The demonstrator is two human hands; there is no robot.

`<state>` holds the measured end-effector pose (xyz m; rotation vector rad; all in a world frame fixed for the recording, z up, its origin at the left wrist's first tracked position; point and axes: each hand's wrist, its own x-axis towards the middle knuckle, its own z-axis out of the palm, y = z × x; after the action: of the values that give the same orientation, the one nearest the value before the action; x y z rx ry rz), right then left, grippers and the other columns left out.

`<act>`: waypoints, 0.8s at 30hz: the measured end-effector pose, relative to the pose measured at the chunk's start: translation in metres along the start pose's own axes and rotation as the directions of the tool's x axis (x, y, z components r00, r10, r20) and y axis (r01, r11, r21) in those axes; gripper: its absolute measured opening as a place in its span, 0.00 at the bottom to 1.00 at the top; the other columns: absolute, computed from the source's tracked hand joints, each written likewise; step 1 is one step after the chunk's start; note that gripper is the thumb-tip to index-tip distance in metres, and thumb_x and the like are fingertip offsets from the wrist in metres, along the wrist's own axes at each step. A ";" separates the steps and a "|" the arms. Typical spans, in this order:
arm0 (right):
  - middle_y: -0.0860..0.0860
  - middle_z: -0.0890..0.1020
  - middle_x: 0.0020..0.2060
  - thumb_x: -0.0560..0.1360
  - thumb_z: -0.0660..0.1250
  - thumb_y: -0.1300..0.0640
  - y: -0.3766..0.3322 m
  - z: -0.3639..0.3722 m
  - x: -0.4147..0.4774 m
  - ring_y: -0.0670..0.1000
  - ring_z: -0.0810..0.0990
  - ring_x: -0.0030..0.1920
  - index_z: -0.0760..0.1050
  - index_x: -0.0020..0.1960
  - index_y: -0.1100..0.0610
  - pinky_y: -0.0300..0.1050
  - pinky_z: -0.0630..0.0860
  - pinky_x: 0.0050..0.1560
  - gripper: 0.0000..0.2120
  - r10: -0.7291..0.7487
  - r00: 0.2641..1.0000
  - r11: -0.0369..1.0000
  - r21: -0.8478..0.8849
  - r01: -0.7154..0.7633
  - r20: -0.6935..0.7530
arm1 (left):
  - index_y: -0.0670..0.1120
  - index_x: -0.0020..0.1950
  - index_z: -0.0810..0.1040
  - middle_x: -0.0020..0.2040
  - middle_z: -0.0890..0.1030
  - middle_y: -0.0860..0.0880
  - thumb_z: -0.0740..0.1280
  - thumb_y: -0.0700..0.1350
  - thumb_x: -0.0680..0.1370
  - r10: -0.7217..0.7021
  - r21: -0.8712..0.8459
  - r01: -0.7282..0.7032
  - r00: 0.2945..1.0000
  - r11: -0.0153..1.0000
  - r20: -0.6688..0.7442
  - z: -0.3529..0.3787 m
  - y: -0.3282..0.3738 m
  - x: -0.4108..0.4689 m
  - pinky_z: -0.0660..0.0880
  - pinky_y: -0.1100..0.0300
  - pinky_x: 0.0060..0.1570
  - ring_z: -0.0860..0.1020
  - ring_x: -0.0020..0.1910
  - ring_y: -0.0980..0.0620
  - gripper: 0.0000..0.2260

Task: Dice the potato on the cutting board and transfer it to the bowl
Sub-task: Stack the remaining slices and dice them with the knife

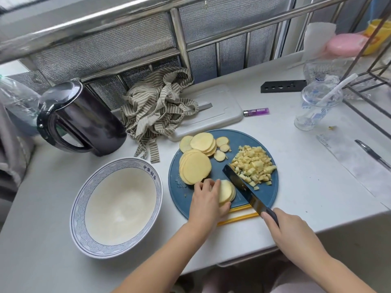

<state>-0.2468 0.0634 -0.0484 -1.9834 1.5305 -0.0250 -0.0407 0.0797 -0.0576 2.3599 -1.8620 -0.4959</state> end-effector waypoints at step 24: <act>0.46 0.78 0.39 0.81 0.50 0.41 -0.005 -0.002 0.019 0.45 0.77 0.39 0.71 0.50 0.51 0.39 0.73 0.38 0.17 -0.034 0.999 0.999 -0.026 0.035 0.039 | 0.39 0.74 0.62 0.77 0.59 0.40 0.62 0.54 0.80 -0.142 0.068 0.148 0.986 0.987 -0.090 -0.042 -0.028 0.041 0.62 0.56 0.67 0.64 0.72 0.42 0.28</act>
<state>-0.2366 0.0462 -0.0514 -2.0195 1.4790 0.0192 0.0070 0.0420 -0.0339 2.5348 -1.7106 -0.3381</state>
